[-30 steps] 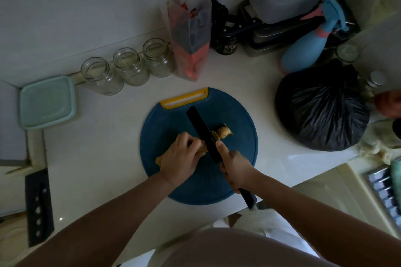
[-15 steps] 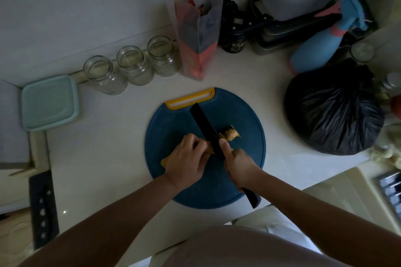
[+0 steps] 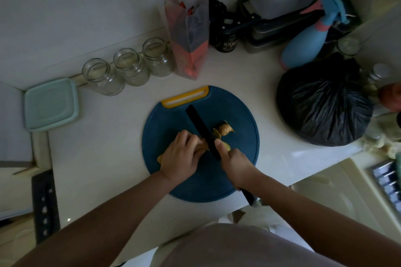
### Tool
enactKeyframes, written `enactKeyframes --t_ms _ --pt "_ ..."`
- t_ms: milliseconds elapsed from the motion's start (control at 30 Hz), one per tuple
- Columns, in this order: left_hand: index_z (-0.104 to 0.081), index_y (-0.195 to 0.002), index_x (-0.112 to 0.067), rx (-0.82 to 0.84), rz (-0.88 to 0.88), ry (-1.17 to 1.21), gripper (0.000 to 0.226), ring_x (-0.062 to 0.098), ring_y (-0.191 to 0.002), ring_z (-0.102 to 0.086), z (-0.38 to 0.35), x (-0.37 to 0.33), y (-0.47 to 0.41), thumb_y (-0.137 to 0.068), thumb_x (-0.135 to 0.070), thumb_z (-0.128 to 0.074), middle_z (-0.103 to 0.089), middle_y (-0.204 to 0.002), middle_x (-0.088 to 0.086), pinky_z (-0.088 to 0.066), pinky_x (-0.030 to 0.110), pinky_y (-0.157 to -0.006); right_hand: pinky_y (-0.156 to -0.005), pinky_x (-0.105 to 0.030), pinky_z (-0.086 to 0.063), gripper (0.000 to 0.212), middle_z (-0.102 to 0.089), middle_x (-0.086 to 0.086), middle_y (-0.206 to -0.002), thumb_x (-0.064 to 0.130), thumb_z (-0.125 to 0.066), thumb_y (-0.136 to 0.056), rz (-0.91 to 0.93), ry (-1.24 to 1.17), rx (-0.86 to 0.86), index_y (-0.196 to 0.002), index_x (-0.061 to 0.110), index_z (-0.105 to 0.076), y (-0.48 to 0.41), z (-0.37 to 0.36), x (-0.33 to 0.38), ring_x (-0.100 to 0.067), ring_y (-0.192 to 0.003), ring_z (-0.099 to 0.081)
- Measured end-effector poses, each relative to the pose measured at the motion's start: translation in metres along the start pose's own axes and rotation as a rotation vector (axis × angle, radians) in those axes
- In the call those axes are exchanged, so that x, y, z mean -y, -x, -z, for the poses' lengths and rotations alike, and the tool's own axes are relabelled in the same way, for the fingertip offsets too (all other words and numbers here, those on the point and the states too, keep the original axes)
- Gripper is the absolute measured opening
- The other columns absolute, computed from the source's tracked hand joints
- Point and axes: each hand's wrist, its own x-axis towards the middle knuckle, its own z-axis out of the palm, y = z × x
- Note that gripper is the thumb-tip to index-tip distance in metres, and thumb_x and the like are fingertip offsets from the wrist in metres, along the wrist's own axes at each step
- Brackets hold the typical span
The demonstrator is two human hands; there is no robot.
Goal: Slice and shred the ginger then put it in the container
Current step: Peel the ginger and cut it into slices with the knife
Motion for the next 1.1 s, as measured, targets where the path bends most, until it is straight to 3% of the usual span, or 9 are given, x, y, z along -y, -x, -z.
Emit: enactKeyframes --t_ms 200,433,500,567,633,700,800,900,1100 --pt "-0.045 -0.095 -0.017 -0.061 -0.003 -0.007 0.020 0.022 -0.076 -0.052 -0.005 -0.004 -0.001 -0.087 -0.034 -0.050 -0.050 -0.087 0.007 -0.041 0.026 -0.053 -0.076 -0.031 -0.041 0.054 -0.051 -0.003 -0.070 0.067 -0.023 -0.094 -0.005 -0.061 -0.019 -0.070 0.023 -0.044 -0.005 -0.003 0.000 -0.017 -0.066 -0.051" --pt "-0.044 -0.094 -0.019 -0.065 -0.017 -0.026 0.017 0.015 -0.075 -0.044 -0.006 -0.003 -0.001 -0.088 -0.033 -0.051 -0.048 -0.086 0.004 -0.031 0.020 -0.057 -0.078 -0.030 -0.037 0.044 -0.056 -0.011 -0.088 0.055 -0.021 -0.101 0.007 0.014 0.019 -0.078 0.026 -0.045 -0.008 -0.002 0.012 -0.023 -0.081 -0.055" --pt "-0.044 -0.092 -0.019 -0.056 -0.012 -0.019 0.016 0.016 -0.074 -0.045 -0.007 -0.003 -0.001 -0.088 -0.033 -0.050 -0.048 -0.084 0.004 -0.031 0.020 -0.056 -0.082 -0.032 -0.041 0.036 -0.053 -0.018 -0.102 0.042 -0.022 -0.105 -0.014 0.032 -0.007 -0.107 0.022 -0.052 -0.016 -0.002 0.021 -0.029 -0.094 -0.054" --pt "-0.042 -0.090 -0.019 -0.059 -0.012 -0.021 0.016 0.014 -0.073 -0.043 -0.007 -0.003 -0.001 -0.088 -0.033 -0.048 -0.048 -0.083 0.004 -0.031 0.020 -0.057 -0.089 -0.035 -0.045 0.046 -0.048 -0.023 -0.118 0.028 -0.027 -0.106 -0.067 -0.066 -0.090 -0.150 0.016 -0.020 -0.029 -0.002 0.022 -0.032 -0.104 -0.054" --pt "-0.042 -0.090 -0.019 -0.064 -0.012 -0.023 0.016 0.015 -0.073 -0.043 -0.007 -0.002 -0.002 -0.089 -0.034 -0.047 -0.048 -0.083 0.004 -0.034 0.021 -0.056 -0.092 -0.035 -0.046 0.056 -0.046 -0.024 -0.123 0.023 -0.029 -0.106 -0.065 -0.025 -0.104 -0.154 0.014 -0.002 -0.030 -0.003 0.025 -0.034 -0.108 -0.053" --pt "-0.042 -0.090 -0.018 -0.067 -0.006 -0.025 0.017 0.017 -0.071 -0.047 -0.007 -0.001 -0.002 -0.089 -0.035 -0.047 -0.048 -0.083 0.004 -0.034 0.022 -0.055 -0.090 -0.037 -0.044 0.050 -0.051 -0.020 -0.112 0.031 -0.026 -0.106 -0.052 -0.024 -0.094 -0.150 0.006 -0.023 -0.025 -0.004 0.027 -0.036 -0.107 -0.055" --pt "-0.043 -0.089 -0.017 -0.070 -0.013 -0.035 0.019 0.020 -0.070 -0.050 -0.008 0.000 -0.001 -0.089 -0.035 -0.049 -0.049 -0.083 0.006 -0.037 0.025 -0.055 -0.082 -0.037 -0.041 0.066 -0.050 -0.013 -0.094 0.051 -0.018 -0.102 -0.030 0.021 -0.030 -0.117 0.000 -0.057 -0.018 -0.003 0.032 -0.033 -0.090 -0.053" --pt "-0.051 -0.090 -0.015 -0.071 0.006 -0.030 0.020 0.022 -0.074 -0.052 -0.009 0.000 0.001 -0.090 -0.035 -0.051 -0.050 -0.086 0.007 -0.044 0.031 -0.058 -0.078 -0.029 -0.036 0.044 -0.052 -0.012 -0.092 0.052 -0.019 -0.102 0.010 0.045 -0.010 -0.081 0.029 -0.049 -0.007 -0.004 0.017 -0.027 -0.086 -0.053" --pt "-0.061 -0.094 -0.010 -0.071 0.008 -0.033 0.023 0.023 -0.080 -0.054 -0.010 -0.003 0.002 -0.089 -0.031 -0.052 -0.051 -0.090 0.008 -0.046 0.032 -0.061 -0.067 -0.029 -0.039 0.052 -0.052 -0.012 -0.068 0.053 -0.023 -0.100 0.004 0.023 -0.032 -0.066 0.018 -0.042 0.006 -0.009 -0.003 -0.016 -0.058 -0.050"
